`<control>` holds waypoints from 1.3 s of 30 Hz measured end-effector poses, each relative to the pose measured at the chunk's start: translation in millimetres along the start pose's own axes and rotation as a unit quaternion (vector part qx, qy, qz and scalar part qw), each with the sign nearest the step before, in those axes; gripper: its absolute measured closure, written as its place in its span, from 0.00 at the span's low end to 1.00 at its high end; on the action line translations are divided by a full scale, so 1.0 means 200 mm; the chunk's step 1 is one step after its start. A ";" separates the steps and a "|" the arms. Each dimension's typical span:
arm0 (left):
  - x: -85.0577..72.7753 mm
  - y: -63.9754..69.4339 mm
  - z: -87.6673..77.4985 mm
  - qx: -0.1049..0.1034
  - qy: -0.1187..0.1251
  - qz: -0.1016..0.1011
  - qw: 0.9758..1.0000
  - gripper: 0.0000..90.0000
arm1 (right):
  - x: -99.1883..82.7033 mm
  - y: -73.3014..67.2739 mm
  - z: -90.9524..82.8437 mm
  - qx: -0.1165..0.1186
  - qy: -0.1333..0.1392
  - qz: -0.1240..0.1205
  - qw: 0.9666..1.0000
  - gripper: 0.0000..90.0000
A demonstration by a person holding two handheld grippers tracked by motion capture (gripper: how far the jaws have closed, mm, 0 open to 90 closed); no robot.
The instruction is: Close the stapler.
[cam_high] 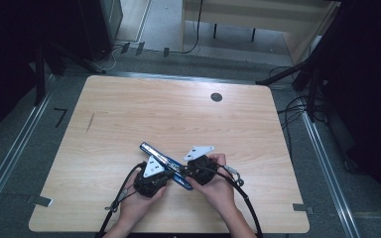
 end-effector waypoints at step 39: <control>-0.03 -0.26 -0.09 0.031 -0.005 -0.056 0.998 1.00 | 0.28 -0.04 0.02 0.011 0.032 -0.006 0.999 1.00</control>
Point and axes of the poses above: each handheld gripper's, and its own axes: z roughly forward along the jaws, x roughly out of its top, y roughly to its right, the point moved 10 cm from there along z, roughly forward along the jaws, and after that the axes turned 13 degrees about -y, right-handed, at the moved point
